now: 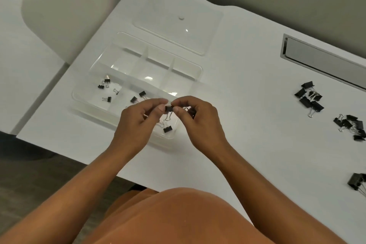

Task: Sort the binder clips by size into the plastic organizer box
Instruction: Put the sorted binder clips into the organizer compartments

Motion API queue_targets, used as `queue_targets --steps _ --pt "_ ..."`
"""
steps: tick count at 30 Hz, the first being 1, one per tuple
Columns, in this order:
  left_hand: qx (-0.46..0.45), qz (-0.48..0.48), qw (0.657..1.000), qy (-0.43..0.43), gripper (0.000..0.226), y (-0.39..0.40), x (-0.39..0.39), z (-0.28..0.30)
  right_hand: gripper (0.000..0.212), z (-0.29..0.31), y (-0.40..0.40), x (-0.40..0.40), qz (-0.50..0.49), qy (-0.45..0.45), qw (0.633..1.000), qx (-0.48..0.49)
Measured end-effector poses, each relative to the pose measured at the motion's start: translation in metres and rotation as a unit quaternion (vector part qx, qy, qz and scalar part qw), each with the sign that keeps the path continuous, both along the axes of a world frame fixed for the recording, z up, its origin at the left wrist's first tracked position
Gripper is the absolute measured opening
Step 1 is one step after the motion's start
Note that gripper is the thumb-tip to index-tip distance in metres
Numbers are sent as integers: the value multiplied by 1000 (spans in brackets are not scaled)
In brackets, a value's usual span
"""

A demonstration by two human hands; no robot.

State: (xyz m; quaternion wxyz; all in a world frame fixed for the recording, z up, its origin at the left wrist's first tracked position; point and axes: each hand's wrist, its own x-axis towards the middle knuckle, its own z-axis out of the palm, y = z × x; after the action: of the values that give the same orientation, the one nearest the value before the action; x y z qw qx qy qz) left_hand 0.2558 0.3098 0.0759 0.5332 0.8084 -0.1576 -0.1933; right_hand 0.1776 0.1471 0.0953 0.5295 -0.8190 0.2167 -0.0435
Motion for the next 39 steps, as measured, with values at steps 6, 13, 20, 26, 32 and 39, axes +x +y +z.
queue_targets --steps 6,13,20,26,32,39 --pt "-69 -10 997 44 14 0 8 3 18 0 11 13 -23 17 1000 7" --pt "-27 9 999 46 11 -9 20 -1 17 -9 20 16 -70 39 997 -6" --pt "100 -10 994 -43 20 -12 29 -7 39 -2 16 6 -84 116 988 56" --pt "46 -103 994 7 24 -13 12 -1 63 0 13 -5 -31 113 986 121" --pt "46 -93 994 46 1 -16 6 3 81 -2 16 -5 -6 100 990 94" --pt "24 -48 996 66 10 -14 9 6 98 -5 19 -5 12 74 994 84"
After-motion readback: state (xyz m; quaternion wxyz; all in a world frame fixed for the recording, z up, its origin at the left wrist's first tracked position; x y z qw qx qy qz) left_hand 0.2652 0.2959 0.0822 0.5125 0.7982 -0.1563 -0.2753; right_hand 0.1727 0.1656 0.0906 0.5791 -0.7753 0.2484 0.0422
